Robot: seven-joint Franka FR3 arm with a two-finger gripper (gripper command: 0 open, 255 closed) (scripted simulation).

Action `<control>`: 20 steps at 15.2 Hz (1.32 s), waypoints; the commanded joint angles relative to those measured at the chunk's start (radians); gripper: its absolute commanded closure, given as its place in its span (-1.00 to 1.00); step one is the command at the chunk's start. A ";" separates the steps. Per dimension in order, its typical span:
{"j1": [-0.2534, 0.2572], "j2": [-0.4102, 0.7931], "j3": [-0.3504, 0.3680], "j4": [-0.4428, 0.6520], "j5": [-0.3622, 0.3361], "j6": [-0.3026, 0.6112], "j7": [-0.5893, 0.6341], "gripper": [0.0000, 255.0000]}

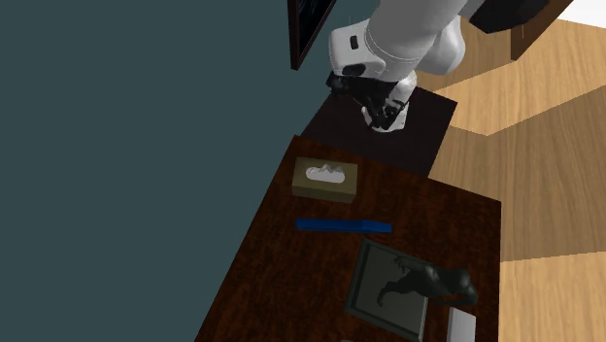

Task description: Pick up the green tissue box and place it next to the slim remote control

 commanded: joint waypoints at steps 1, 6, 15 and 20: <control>-0.007 0.074 0.009 0.006 -0.025 0.045 0.017 -1.00; -0.020 0.270 0.036 0.053 -0.090 0.128 0.079 -1.00; -0.035 0.509 0.044 0.111 -0.188 0.227 0.160 -1.00; -0.045 0.522 0.035 0.066 -0.202 0.287 0.167 -1.00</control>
